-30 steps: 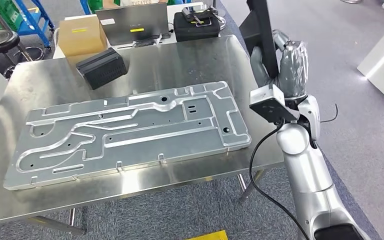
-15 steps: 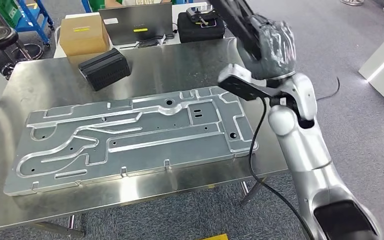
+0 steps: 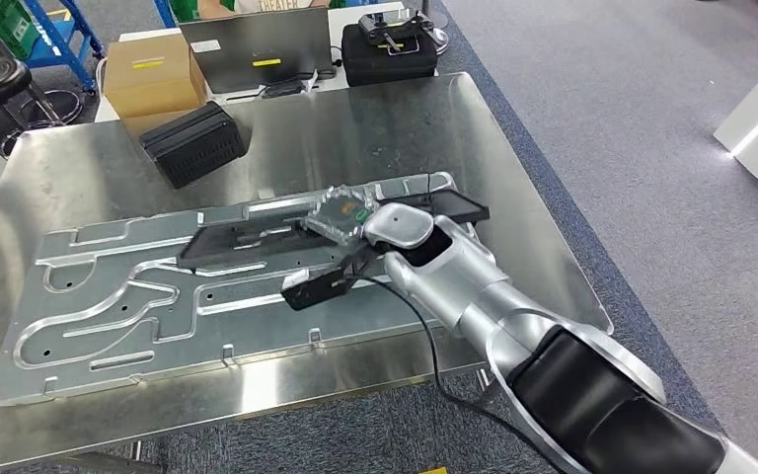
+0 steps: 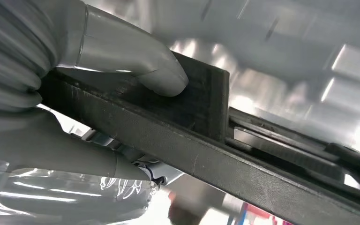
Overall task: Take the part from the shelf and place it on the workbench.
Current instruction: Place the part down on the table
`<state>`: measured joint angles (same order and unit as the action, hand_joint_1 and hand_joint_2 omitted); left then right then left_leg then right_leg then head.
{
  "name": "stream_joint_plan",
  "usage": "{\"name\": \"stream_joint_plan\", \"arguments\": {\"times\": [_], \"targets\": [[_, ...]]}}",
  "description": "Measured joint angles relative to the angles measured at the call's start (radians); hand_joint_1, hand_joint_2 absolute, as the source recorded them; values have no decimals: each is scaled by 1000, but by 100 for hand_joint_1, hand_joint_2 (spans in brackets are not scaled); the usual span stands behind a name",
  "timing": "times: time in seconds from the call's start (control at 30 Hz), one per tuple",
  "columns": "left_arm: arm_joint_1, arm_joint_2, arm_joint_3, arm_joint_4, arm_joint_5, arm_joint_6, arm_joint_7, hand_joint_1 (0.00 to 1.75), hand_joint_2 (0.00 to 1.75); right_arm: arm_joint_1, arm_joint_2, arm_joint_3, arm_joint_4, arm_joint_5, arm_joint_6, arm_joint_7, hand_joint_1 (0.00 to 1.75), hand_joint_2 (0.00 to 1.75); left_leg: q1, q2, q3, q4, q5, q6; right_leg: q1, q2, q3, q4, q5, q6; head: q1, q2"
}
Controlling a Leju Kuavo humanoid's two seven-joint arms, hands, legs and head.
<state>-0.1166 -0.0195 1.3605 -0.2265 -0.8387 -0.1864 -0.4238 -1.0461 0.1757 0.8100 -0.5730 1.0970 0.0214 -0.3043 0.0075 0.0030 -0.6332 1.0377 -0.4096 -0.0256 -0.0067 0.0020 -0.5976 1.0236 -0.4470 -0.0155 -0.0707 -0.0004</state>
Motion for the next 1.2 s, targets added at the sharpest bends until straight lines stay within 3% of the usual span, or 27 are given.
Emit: {"name": "stream_joint_plan", "arguments": {"times": [0.07,0.13,0.2,0.3,0.33,0.37,0.4,0.47,0.53,0.67,0.73,0.8,0.83,0.87,0.9,0.97,1.0,1.03,1.13,1.2], "targets": [[0,0,-6,0,-1,-2,-9,0,175,11,13,24,65,-4,3,-2,175,175,-4,-2,9,-19,0,10,3,0,0,-1,-2,8,0,0],[2,0,-9,0,2,-4,-18,0,175,12,21,43,109,-4,6,-2,87,87,-1,-1,14,-23,-2,22,3,0,4,1,-8,18,0,0],[-1,-1,-10,0,6,-7,-26,0,175,10,28,55,139,-6,12,-2,0,0,2,2,23,-29,-4,34,2,1,-16,53,-41,27,0,0],[-3,-1,-12,0,10,-10,-34,0,175,17,32,66,178,-20,17,-8,0,0,1,3,27,-30,-7,44,1,0,-117,248,-123,34,0,0],[-2,-1,-12,0,10,-7,-36,0,175,18,33,68,187,-25,17,-11,0,0,-1,3,28,-30,-8,46,1,0,-140,286,-128,34,0,0],[-1,-2,-12,0,10,-2,-37,0,175,18,34,69,194,-29,17,-13,0,0,-2,3,30,-30,-8,46,2,0,-144,287,-114,31,0,0],[-1,-3,-12,0,10,4,-38,0,175,18,36,69,200,-33,16,-14,0,0,-4,3,33,-30,-9,47,3,0,-126,245,-84,26,0,0],[-1,-8,-12,0,11,16,-40,0,175,18,42,70,208,-39,15,-15,0,0,-10,1,38,-29,-11,45,10,-1,-53,98,-17,7,0,0],[1,-13,-11,1,11,22,-41,0,175,18,51,70,213,-42,14,-15,0,0,-12,2,40,-29,-14,39,17,-4,-7,3,12,-6,0,0],[2,-16,-12,1,12,22,-43,0,175,19,62,71,219,-43,14,-17,0,0,-11,4,41,-19,-26,21,11,-5,9,-27,20,-10,0,0],[4,-16,-12,1,12,22,-43,0,175,21,68,71,223,-43,14,-17,0,0,-7,2,10,59,-74,11,4,-7,18,-39,26,-13,0,0],[6,-16,-12,1,13,26,-43,0,175,24,72,72,227,-44,12,-17,0,0,2,1,-51,192,-136,-3,2,-7,19,-41,27,-15,0,0],[8,-15,-12,1,13,30,-43,0,175,26,73,72,228,-45,8,-17,0,0,6,1,-73,236,-148,-9,2,-6,19,-40,26,-14,0,0],[10,-15,-12,1,13,36,-44,0,175,27,73,72,229,-45,2,-16,0,0,11,1,-77,244,-140,-14,0,-6,19,-38,25,-12,0,0],[11,-15,-12,1,13,43,-47,0,131,29,73,72,231,-46,-7,-15,0,0,16,2,-59,208,-113,-20,-3,-5,19,-35,23,-9,0,0],[13,-15,-12,1,12,54,-59,0,44,30,73,72,233,-52,-39,-14,0,0,24,2,9,70,-50,-28,-6,-3,18,-24,16,2,0,0],[12,-15,-12,1,12,58,-67,0,0,30,73,72,233,-59,-63,-15,0,0,25,-1,36,14,-31,-25,-6,-1,16,-17,12,9,0,0],[12,-16,-12,1,11,60,-74,0,0,32,73,71,233,-69,-91,-18,0,0,24,-3,50,-16,-26,-20,-5,0,13,-13,10,15,0,0],[13,-16,-12,1,9,64,-77,0,0,40,72,52,223,-137,-207,-63,0,0,21,-7,47,-21,-25,7,-4,2,7,-10,11,30,0,0],[13,-16,-12,1,6,63,-74,0,0,49,66,7,185,-242,-297,-137,0,0,20,-6,45,-23,-22,21,-8,1,-10,26,-15,38,0,0]]}}
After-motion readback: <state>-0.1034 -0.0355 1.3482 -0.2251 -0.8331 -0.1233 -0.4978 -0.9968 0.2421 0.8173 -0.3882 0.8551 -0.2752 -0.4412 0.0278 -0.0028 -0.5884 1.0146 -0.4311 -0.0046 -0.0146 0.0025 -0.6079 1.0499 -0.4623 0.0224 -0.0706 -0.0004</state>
